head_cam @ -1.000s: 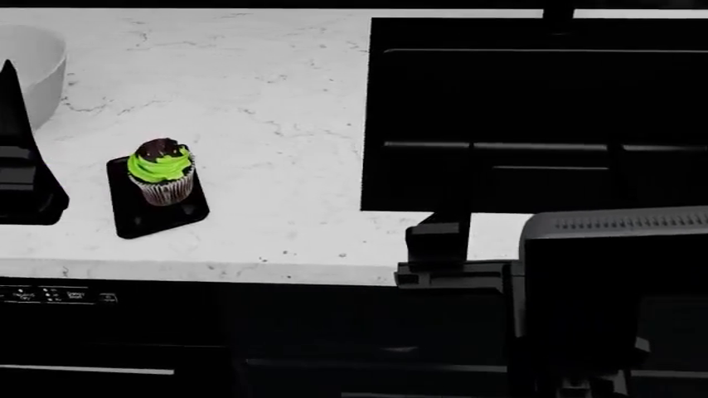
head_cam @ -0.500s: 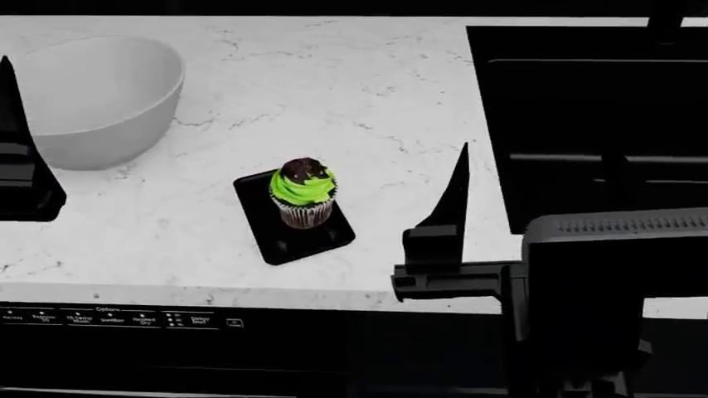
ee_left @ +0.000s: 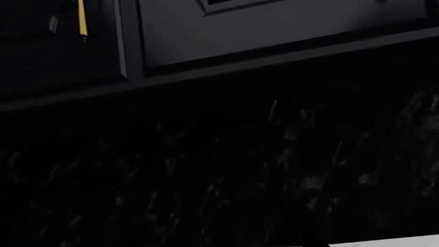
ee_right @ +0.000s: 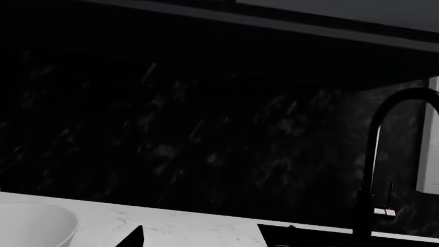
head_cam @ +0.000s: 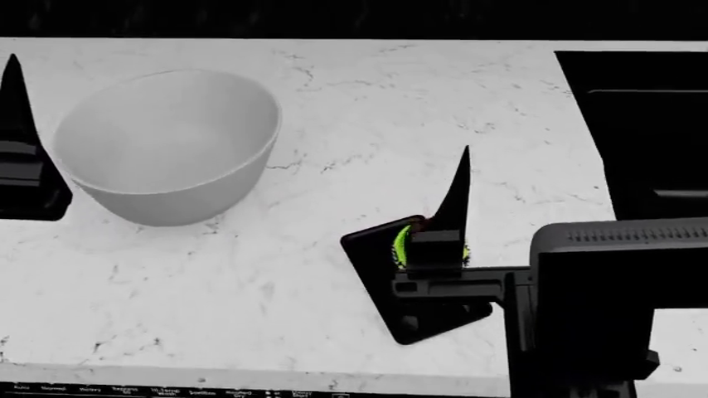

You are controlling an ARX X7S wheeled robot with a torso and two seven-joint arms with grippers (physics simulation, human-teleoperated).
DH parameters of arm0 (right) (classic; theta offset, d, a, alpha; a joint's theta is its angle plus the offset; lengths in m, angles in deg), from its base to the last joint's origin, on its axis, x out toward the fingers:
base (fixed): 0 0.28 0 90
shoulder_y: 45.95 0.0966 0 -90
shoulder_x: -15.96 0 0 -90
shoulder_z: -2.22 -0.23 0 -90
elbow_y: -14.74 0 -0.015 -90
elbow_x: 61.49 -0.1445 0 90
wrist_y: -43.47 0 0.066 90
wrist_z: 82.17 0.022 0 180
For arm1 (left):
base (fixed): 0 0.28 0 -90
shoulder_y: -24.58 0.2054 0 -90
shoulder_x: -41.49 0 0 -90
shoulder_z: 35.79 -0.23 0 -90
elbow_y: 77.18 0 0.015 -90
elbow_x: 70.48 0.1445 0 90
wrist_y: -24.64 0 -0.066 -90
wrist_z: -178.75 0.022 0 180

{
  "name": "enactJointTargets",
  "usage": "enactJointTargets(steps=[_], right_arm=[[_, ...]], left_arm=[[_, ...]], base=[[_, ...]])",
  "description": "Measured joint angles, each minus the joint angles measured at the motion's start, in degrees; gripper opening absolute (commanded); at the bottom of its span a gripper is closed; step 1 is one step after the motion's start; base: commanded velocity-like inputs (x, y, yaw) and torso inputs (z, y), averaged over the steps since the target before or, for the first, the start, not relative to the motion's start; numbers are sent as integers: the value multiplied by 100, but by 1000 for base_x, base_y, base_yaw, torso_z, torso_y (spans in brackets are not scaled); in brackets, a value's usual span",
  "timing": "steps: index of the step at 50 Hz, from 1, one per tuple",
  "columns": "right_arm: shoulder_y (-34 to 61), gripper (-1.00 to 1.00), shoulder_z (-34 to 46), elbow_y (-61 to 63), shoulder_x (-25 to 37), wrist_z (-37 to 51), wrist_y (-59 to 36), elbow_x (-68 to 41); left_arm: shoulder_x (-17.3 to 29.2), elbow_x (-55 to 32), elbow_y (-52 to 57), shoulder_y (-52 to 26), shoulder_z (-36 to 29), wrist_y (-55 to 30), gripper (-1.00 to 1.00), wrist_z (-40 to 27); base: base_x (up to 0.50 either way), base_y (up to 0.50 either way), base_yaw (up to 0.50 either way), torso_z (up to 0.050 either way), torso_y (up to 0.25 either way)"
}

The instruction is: Move the fresh-baked cupcake off the tray onto the counter, and place the bowl used for mixing into the sink.

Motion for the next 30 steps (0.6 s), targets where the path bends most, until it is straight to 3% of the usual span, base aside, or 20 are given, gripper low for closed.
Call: enactJointTargets(steps=[13,30], right_arm=[[-32,100,-93,37,11,49,-8,-65],[-105,100,-112,79,58,102,31,-120]], left_arm=[[6,-38,-11,53,-38,34,100,-29],[16,-63,-29,51,-105,48,100,-75]], base=[[311,23,0,0,0],[310,210,0,0,1]])
